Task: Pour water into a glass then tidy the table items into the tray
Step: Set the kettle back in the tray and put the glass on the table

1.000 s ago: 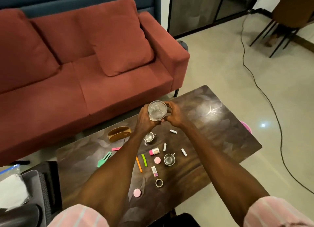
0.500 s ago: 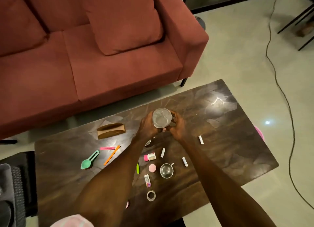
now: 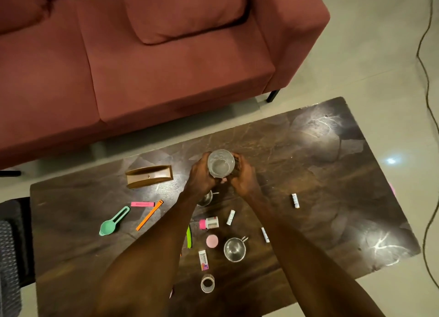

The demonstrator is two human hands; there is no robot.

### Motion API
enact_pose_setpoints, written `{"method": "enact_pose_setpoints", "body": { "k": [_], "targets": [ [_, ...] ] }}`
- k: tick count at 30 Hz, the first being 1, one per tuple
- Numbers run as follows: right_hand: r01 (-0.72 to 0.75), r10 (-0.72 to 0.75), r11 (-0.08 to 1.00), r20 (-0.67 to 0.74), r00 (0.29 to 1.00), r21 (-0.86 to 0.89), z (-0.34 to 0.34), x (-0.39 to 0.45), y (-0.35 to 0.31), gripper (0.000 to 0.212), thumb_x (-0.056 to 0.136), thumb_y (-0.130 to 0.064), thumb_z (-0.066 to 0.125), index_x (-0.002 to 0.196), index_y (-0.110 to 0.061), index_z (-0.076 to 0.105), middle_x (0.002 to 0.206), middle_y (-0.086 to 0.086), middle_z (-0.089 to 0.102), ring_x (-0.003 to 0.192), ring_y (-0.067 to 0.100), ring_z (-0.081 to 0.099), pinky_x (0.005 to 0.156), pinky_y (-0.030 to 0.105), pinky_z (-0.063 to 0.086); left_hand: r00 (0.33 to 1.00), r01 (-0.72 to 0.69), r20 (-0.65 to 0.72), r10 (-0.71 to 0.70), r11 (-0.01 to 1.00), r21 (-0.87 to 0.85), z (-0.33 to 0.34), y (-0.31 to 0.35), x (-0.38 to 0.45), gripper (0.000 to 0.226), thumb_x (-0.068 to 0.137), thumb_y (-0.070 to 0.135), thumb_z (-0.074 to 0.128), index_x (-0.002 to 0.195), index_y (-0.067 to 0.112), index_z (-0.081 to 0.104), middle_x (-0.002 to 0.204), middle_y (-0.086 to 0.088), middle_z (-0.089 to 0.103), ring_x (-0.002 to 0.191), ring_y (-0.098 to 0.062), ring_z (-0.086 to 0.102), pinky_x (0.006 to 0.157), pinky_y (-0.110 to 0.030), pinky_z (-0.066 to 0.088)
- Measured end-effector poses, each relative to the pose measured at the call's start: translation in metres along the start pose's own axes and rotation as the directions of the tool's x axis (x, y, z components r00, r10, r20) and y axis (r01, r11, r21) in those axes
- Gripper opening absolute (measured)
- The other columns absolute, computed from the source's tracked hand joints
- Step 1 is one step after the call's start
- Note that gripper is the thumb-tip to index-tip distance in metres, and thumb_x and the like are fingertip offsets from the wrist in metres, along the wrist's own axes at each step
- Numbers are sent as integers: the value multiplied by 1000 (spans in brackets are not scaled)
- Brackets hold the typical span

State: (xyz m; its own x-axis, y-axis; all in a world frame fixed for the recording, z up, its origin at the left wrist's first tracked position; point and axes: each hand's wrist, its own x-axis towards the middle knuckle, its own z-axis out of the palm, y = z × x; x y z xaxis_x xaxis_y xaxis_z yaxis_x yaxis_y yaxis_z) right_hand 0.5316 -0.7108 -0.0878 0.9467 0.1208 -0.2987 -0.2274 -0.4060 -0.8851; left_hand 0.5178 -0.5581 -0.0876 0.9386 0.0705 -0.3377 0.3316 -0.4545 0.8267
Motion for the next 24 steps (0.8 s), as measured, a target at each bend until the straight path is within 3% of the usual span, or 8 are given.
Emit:
{"method": "enact_pose_setpoints", "body": {
  "k": [5,9,12,16,21,24],
  "targets": [
    [11,-12,1000,-17,1000,-15,6,4,8,57,69,8,73,122,-6,58,113,0,69,103,12,67,90,23,54,1000,18,17,-18,1000,20,5,-10,7,80,59,24,90,128,20,50,118,-2,68,106,-17,63,90,-29,52],
    [-2,1,1000,-38,999,-26,9,6,11,54,70,8,74,119,-7,59,112,0,69,103,15,68,89,25,55,999,40,23,-41,998,44,8,-14,10,75,61,24,89,126,23,50,117,0,68,104,-14,63,81,-15,46],
    [-3,0,999,-59,998,-49,12,6,15,52,72,5,76,119,-6,59,112,2,69,100,14,66,87,18,53,998,39,40,-42,996,77,9,-17,14,74,63,22,88,126,23,49,118,1,67,102,-7,60,77,-4,38],
    [-1,-3,999,-61,998,-54,12,6,17,51,70,-1,81,117,-6,59,105,-4,67,94,10,65,83,18,53,997,51,56,-55,996,78,12,-20,15,69,67,20,85,125,23,48,117,0,66,105,-14,62,82,-20,46],
    [-19,16,998,-47,999,-55,13,7,21,50,74,0,79,119,-6,58,112,5,70,101,16,67,89,29,56,997,45,60,-48,998,54,14,-22,15,68,68,18,85,125,22,48,117,0,66,106,-15,62,85,-22,48],
    [-8,5,999,-64,998,-52,13,8,22,49,74,1,78,119,-5,58,111,3,69,99,15,67,88,28,56,997,51,55,-55,997,60,15,-22,15,69,69,16,84,126,24,47,118,1,65,108,-16,62,89,-28,51]
  ]
}}
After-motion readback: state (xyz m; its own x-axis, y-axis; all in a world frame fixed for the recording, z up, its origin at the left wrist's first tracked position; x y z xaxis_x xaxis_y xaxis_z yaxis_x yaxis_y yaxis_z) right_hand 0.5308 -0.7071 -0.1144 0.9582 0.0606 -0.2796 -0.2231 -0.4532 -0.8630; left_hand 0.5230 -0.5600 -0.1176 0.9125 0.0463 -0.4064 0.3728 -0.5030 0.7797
